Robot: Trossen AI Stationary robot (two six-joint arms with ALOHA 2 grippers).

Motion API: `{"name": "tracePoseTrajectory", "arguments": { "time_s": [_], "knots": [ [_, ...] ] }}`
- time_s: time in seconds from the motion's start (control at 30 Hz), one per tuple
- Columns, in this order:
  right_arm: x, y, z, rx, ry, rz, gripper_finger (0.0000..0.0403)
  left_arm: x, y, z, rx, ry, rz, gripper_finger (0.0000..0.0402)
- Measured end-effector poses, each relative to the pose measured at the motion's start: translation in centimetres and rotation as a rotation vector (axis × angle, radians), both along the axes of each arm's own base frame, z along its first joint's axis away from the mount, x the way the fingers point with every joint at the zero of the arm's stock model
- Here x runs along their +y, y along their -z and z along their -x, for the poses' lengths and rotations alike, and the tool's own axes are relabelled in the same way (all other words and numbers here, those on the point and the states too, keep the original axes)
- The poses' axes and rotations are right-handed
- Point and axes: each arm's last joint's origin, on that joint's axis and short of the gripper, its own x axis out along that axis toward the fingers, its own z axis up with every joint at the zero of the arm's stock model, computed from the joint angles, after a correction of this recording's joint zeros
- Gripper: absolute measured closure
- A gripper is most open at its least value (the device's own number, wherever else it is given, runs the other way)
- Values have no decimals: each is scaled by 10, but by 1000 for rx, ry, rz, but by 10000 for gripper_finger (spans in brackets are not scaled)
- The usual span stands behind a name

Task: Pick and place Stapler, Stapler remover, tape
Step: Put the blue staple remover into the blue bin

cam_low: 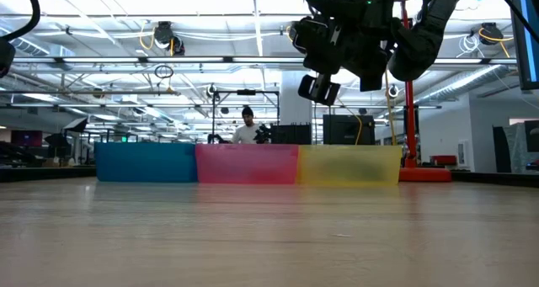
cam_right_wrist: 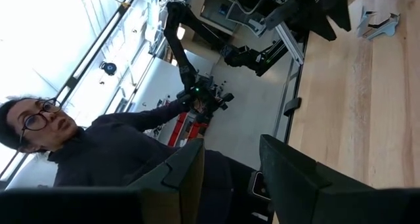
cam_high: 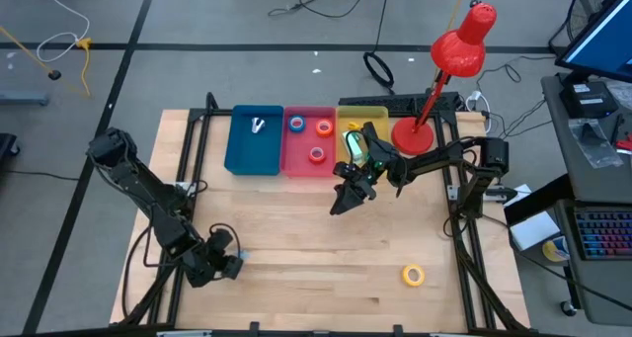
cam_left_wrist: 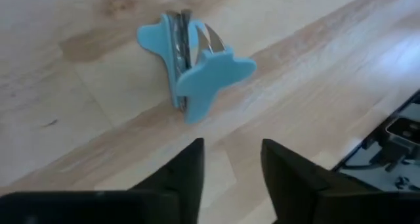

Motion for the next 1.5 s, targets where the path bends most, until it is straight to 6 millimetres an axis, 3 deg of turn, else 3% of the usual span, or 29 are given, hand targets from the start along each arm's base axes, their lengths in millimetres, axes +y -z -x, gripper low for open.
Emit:
{"name": "tracePoseTrajectory", "arguments": {
  "time_s": [0.17, 0.3, 0.73, 1.5],
  "knots": [
    [0, 0, 0, -13, 1, 11, 261, 0, 0, 0, 3, -5, 1, 193],
    [0, 0, 0, -12, 1, 10, 261, 0, 0, 0, 8, -20, 10, 170],
    [0, 0, 0, -12, 3, 10, 261, 10, 2, -5, 55, -81, 0, 167],
    [0, 0, 0, -12, 5, 9, 261, 23, 6, -10, 122, -33, -67, 167]
  ]
}}
